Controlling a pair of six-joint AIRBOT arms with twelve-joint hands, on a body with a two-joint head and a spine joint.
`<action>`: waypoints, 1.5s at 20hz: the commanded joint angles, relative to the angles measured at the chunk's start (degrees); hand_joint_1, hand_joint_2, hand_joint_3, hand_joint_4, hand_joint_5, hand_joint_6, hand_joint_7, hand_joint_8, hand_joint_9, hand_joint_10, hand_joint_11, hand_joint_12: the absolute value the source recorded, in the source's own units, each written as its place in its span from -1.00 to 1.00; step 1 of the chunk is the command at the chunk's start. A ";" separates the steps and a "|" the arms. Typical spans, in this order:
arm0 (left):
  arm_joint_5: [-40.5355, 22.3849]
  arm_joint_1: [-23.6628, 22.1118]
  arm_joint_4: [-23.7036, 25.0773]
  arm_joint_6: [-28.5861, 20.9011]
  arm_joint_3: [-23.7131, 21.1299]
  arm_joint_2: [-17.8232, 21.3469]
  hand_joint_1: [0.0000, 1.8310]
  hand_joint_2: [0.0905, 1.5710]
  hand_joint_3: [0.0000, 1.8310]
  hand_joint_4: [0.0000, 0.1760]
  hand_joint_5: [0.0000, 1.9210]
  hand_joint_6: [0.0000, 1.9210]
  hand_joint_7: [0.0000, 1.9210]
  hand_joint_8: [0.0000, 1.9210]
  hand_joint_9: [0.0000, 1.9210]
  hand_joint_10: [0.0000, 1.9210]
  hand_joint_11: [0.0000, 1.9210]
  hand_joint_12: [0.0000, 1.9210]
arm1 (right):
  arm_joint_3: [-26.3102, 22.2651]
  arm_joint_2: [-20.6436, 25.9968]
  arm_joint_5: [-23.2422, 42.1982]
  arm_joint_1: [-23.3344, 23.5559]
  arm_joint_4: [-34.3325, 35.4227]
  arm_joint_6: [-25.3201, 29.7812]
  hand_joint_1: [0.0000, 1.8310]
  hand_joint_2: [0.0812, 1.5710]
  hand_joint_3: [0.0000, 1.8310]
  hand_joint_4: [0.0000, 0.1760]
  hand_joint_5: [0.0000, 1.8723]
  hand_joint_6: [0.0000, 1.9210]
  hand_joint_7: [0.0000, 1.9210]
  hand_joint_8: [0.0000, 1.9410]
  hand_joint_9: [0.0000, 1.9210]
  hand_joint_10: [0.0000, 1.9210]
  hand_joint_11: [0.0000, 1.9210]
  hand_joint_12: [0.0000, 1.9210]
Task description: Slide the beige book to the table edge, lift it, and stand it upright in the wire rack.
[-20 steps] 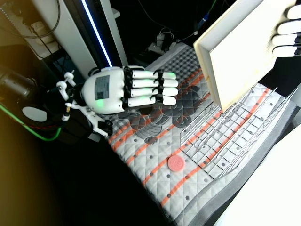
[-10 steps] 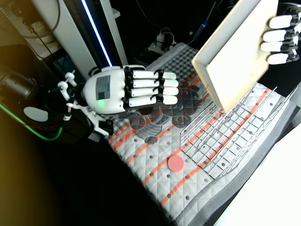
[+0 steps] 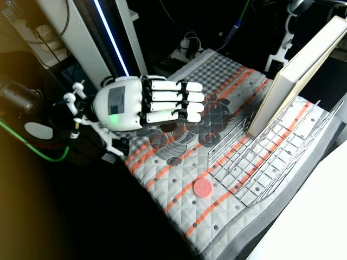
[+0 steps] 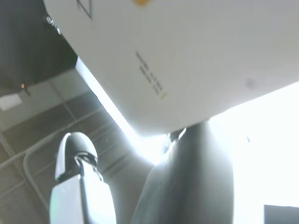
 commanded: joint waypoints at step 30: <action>-1.34 22.48 3.31 4.20 -16.24 18.03 -0.39 0.09 -1.00 1.00 -1.00 -1.00 -1.00 -1.00 -1.00 -1.00 -1.00 -1.00 | -4.24 9.75 7.55 0.91 2.17 -1.97 -0.75 0.75 -1.00 -1.00 -0.66 -1.00 -0.68 -1.00 -0.70 -1.00 -0.79 -0.67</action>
